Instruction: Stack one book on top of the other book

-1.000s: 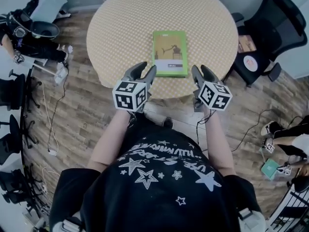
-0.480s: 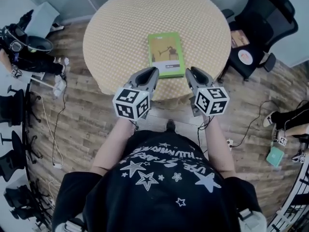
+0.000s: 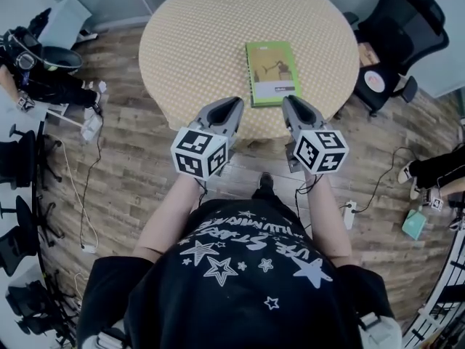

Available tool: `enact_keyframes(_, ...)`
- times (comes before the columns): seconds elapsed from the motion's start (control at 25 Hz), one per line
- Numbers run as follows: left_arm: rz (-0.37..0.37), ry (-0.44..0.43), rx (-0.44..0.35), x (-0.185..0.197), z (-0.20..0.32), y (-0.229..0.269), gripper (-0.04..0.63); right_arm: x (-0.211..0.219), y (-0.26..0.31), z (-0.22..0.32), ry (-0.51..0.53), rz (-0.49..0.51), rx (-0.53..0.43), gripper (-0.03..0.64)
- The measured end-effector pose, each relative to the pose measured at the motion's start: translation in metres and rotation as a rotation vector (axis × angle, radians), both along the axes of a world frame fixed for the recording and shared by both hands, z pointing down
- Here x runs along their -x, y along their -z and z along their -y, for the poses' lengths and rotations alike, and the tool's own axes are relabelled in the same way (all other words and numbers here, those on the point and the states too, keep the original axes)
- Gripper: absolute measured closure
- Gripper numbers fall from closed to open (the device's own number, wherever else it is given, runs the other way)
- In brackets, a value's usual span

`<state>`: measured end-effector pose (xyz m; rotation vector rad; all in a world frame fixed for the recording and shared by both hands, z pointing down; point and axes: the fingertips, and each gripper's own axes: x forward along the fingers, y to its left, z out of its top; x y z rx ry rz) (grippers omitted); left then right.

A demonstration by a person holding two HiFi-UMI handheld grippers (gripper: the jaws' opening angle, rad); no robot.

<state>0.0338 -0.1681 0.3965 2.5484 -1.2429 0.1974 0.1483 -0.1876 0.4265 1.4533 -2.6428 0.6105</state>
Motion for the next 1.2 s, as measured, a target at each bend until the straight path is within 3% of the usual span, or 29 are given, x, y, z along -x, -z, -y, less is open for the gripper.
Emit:
enact_keyframes(0.48, -0.046, -0.129, -0.042, 0.047, -0.068, 0.011, 0.575, 0.057, 0.015, -0.082, -0.092, -0.037, -0.024, 0.565)
enact_keyframes(1.2, -0.071, -0.265, -0.008, 0.114, -0.173, 0.004, 0.578, 0.132, 0.008, -0.205, -0.188, -0.047, 0.028, 0.569)
